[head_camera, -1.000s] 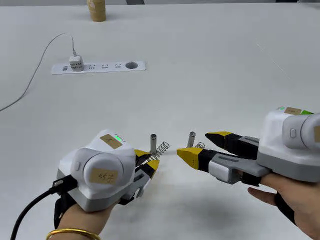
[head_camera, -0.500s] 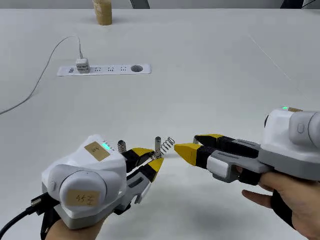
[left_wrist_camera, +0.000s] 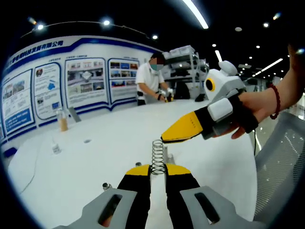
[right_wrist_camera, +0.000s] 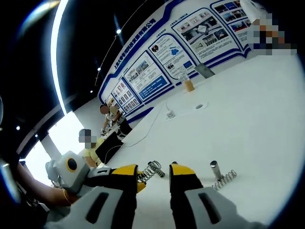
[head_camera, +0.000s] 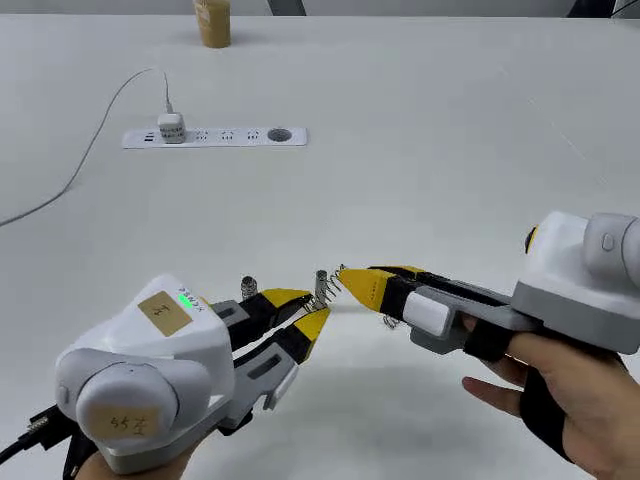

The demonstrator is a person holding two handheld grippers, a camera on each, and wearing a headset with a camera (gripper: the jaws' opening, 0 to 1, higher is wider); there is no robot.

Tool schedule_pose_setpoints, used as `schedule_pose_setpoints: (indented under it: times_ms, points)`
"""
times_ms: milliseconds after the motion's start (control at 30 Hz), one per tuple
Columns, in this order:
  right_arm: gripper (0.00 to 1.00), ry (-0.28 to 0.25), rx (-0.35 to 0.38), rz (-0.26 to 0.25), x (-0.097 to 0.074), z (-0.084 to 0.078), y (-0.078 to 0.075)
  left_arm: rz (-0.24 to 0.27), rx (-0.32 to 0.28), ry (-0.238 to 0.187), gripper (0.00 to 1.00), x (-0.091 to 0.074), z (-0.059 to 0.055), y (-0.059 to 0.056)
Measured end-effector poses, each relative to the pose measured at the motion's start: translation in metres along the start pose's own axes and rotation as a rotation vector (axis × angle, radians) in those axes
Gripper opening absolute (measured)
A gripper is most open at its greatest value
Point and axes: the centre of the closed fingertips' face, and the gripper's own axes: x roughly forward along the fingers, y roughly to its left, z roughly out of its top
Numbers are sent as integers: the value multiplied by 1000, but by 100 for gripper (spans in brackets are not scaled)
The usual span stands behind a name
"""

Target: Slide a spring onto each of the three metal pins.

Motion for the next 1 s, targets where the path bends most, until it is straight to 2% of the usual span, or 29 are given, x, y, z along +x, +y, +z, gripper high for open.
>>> schedule_pose_setpoints:
  times_ms: [100,433,700,867,1000]
  points:
    - [25,-1,21,15,2,-1,5,-2,1,-1,10,0,0,-1]
    - [17,-16,82,43,7,2,13,0,-22,-46,10,-6,11,-3]
    - [14,-25,220,83,6,3,15,-2,-23,-63,10,-8,17,-4]
    - [12,-28,242,100,5,3,20,-1,-19,-54,11,-7,16,-4]
    - [11,-16,247,123,6,1,25,3,3,-26,11,-7,10,-4]
